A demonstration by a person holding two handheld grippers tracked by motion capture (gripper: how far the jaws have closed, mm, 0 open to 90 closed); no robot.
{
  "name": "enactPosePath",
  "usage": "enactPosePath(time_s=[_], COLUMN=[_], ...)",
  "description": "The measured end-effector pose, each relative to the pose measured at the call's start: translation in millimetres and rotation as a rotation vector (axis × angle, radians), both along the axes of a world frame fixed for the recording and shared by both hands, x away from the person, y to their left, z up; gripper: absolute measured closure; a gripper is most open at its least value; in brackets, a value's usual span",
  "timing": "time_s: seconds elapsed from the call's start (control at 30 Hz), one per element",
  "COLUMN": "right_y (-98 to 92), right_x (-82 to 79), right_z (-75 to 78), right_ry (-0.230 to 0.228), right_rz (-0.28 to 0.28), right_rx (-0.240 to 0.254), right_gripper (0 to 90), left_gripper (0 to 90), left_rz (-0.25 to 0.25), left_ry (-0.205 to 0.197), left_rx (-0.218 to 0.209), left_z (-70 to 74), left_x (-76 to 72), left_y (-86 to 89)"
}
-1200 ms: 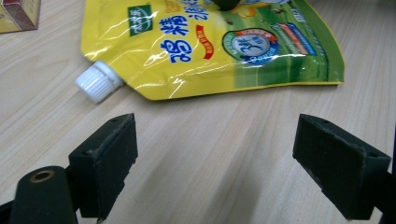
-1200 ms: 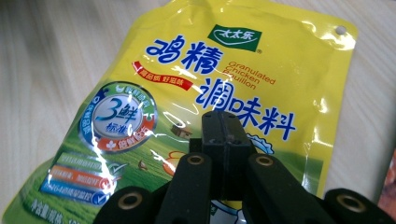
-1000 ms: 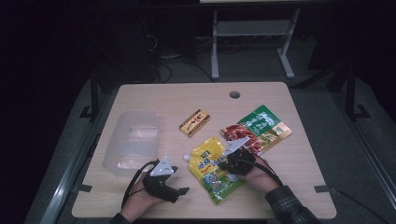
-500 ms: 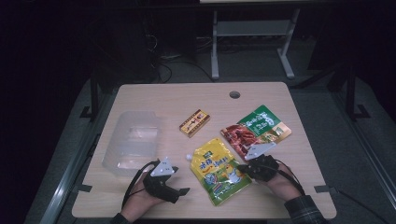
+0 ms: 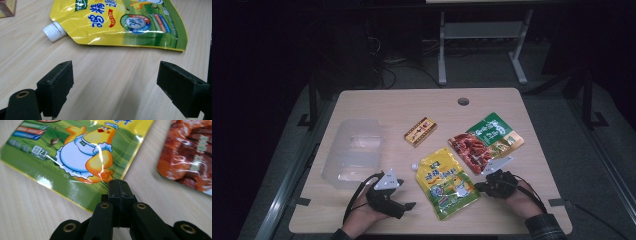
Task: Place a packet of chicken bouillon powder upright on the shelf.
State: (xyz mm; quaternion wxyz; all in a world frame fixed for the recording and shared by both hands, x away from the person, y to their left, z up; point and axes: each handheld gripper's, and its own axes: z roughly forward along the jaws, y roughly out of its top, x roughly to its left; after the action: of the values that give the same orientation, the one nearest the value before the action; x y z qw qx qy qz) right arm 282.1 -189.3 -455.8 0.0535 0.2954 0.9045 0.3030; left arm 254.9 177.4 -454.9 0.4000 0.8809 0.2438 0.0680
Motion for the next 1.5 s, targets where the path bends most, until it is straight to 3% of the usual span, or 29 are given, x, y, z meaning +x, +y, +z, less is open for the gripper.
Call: enactPosePath(time_s=[0.63,1.07,1.27,1.37,1.5], right_y=[34.8,69.7,98.0,107.2,98.8], right_x=[-11.4,-15.6,-12.0,-11.8,-11.0], right_z=[1.0,-0.9,-0.9,-0.9,3.3], right_ry=[0.036,0.008,-0.011,-0.017,-0.043], right_rz=[0.129,0.254,0.317,0.33,0.309], right_rx=[0.04,0.033,0.027,0.023,0.034], right_gripper=[90.0,90.0,90.0,90.0,90.0], left_gripper=[13.3,13.3,13.3,13.3,13.3], left_rz=[0.009,0.015,0.003,0.003,0.007], left_ry=[0.002,0.012,0.003,0.002,-0.001], left_rx=[-0.013,-0.029,-0.02,-0.02,-0.026], left_z=[1.5,1.7,1.9,2.1,2.8], left_x=[-0.5,-1.1,-0.5,-0.7,-0.3], left_y=[1.1,0.6,0.7,0.7,-0.4])
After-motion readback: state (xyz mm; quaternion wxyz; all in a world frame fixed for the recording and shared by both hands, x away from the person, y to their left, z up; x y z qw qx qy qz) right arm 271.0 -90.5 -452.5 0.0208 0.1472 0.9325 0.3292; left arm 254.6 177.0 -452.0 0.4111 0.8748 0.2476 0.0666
